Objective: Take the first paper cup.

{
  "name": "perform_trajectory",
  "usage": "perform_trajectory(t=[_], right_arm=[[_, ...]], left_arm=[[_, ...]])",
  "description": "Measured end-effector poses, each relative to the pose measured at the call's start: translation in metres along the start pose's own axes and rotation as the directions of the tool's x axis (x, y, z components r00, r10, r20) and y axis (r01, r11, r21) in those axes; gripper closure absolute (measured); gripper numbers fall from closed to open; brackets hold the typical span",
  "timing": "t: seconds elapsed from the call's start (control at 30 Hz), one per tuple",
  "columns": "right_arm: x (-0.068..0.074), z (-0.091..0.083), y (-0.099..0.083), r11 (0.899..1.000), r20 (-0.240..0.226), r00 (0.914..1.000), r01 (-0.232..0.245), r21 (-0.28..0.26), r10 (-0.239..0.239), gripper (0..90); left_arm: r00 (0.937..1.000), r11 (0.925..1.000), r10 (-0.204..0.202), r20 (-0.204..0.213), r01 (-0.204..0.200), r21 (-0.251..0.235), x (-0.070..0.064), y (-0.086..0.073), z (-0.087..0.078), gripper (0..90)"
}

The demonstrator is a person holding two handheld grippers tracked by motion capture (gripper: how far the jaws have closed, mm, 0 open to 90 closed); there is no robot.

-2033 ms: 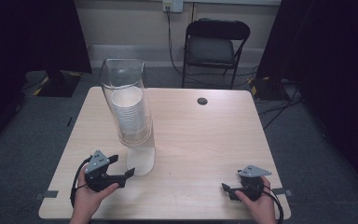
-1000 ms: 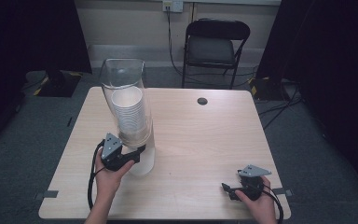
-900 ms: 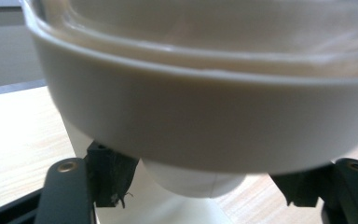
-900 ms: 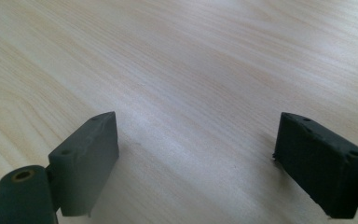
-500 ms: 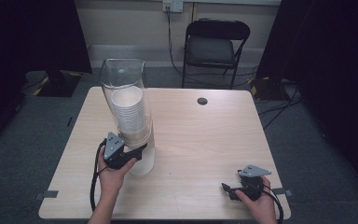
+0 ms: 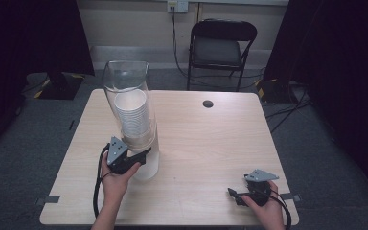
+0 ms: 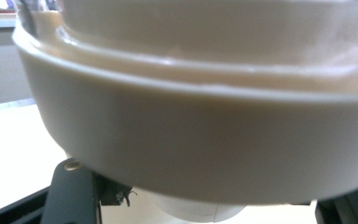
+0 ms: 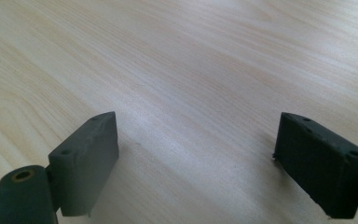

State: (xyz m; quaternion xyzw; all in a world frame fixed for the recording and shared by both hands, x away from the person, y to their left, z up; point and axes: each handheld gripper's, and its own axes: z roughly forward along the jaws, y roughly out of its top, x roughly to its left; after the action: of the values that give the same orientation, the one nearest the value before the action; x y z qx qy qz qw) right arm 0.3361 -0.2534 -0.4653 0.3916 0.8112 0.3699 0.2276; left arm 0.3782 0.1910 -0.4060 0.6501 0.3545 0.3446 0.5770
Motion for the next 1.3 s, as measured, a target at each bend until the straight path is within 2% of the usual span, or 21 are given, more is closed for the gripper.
perform_trajectory(t=[0.17, 0.37, 0.43, 0.47, 0.5, 0.53, 0.57, 0.6, 0.63, 0.7, 0.73, 0.77, 0.8, 0.83, 0.87, 0.93, 0.97, 1.03, 1.07, 1.17, 1.3], right_arm=[[0.000, 0.000, 0.000, 1.000, 0.000, 1.0000, 0.000, 0.000, 0.000, 13.0], [0.000, 0.000, 0.000, 1.000, -0.002, 1.0000, 0.000, 0.000, 0.000, 13.0], [0.000, 0.000, 0.000, 1.000, -0.001, 1.0000, 0.000, 0.000, 0.000, 13.1], [0.000, 0.000, 0.000, 1.000, 0.000, 1.0000, 0.001, 0.000, -0.001, 13.0], [0.000, 0.000, 0.000, 1.000, -0.002, 1.0000, 0.000, 0.000, 0.000, 13.0], [0.000, 0.000, 0.000, 1.000, -0.001, 1.0000, 0.000, 0.000, 0.000, 13.0], [0.000, 0.000, 0.000, 1.000, 0.001, 1.0000, -0.002, 0.002, 0.002, 13.0], [0.000, 0.000, 0.000, 1.000, 0.001, 1.0000, 0.000, 0.000, 0.000, 13.0], [0.000, 0.000, 0.000, 1.000, 0.000, 1.0000, 0.000, 0.000, 0.000, 13.0], [0.000, 0.000, 0.000, 1.000, 0.001, 1.0000, 0.001, 0.001, -0.001, 12.9], [0.000, 0.000, 0.000, 1.000, 0.000, 1.0000, 0.002, 0.001, -0.002, 12.9], [0.000, 0.000, 0.000, 1.000, 0.000, 1.0000, -0.001, 0.003, 0.001, 12.9], [0.000, 0.000, 0.000, 1.000, 0.001, 1.0000, -0.002, 0.003, 0.002, 12.8], [0.000, 0.000, 0.000, 1.000, 0.000, 1.0000, -0.003, 0.003, 0.003, 12.8], [0.000, 0.000, 0.000, 1.000, -0.002, 1.0000, -0.003, 0.002, 0.003, 12.9], [-0.001, 0.001, 0.001, 1.000, -0.001, 1.0000, 0.001, 0.001, -0.001, 12.8], [-0.001, 0.001, 0.001, 1.000, -0.001, 1.0000, 0.003, 0.000, -0.003, 12.8], [-0.001, 0.001, 0.001, 1.000, -0.002, 1.0000, 0.003, 0.000, -0.003, 12.8], [-0.001, 0.001, 0.001, 1.000, -0.002, 1.0000, 0.002, 0.001, -0.002, 12.8], [-0.001, 0.001, 0.001, 1.000, -0.002, 1.0000, 0.003, 0.000, -0.003, 12.8], [-0.001, 0.001, 0.001, 1.000, -0.002, 1.0000, 0.002, 0.001, -0.002, 12.8]], left_arm=[[0.9990, 0.9991, 0.032, -0.030, -0.033, -0.027, -0.004, -0.006, -0.001, 34.6], [0.9984, 0.9989, 0.044, -0.034, -0.044, -0.012, -0.006, -0.006, -0.001, 35.0], [0.9979, 0.9989, 0.048, -0.043, -0.048, 0.000, -0.005, -0.007, 0.000, 35.0], [0.9977, 0.9985, 0.050, -0.046, -0.049, 0.024, -0.006, -0.009, 0.001, 35.1], [0.9974, 0.9945, 0.056, -0.044, -0.052, 0.091, -0.006, -0.010, 0.003, 35.7], [0.9963, 0.9832, 0.080, -0.032, -0.074, 0.167, -0.004, -0.020, 0.005, 37.0], [0.9950, 0.9453, 0.092, -0.039, -0.075, 0.318, -0.002, -0.032, 0.006, 37.0], [0.9989, 0.9190, 0.040, -0.023, -0.028, 0.393, -0.002, -0.051, 0.010, 37.0], [0.9993, 0.9208, 0.022, -0.031, -0.008, 0.390, -0.002, -0.059, 0.008, 36.8], [0.9999, 0.9454, 0.016, 0.000, -0.015, 0.326, -0.004, -0.057, 0.004, 36.8], [0.9988, 0.9472, 0.049, 0.006, -0.049, 0.317, -0.007, -0.053, 0.002, 36.7], [0.9994, 0.9478, 0.029, 0.017, -0.033, 0.317, -0.006, -0.051, 0.002, 36.4], [0.9993, 0.9505, 0.029, 0.021, -0.034, 0.309, -0.004, -0.052, 0.000, 36.3], [0.9989, 0.9468, 0.041, 0.021, -0.046, 0.318, -0.002, -0.052, -0.002, 36.2], [0.9991, 0.9443, 0.018, 0.037, -0.029, 0.328, 0.002, -0.054, -0.004, 36.1], [0.9986, 0.9354, 0.028, 0.046, -0.042, 0.351, 0.006, -0.057, -0.008, 35.9], [0.9983, 0.9350, 0.030, 0.050, -0.045, 0.352, 0.006, -0.058, -0.009, 35.8], [0.9984, 0.9441, 0.016, 0.054, -0.033, 0.328, 0.010, -0.061, -0.014, 35.6], [0.9989, 0.9431, 0.009, 0.047, -0.024, 0.331, 0.012, -0.062, -0.016, 35.5], [0.9988, 0.9500, 0.002, 0.048, -0.017, 0.312, 0.013, -0.063, -0.020, 35.3], [0.9981, 0.9424, 0.034, 0.051, -0.049, 0.331, 0.013, -0.064, -0.025, 35.1]])
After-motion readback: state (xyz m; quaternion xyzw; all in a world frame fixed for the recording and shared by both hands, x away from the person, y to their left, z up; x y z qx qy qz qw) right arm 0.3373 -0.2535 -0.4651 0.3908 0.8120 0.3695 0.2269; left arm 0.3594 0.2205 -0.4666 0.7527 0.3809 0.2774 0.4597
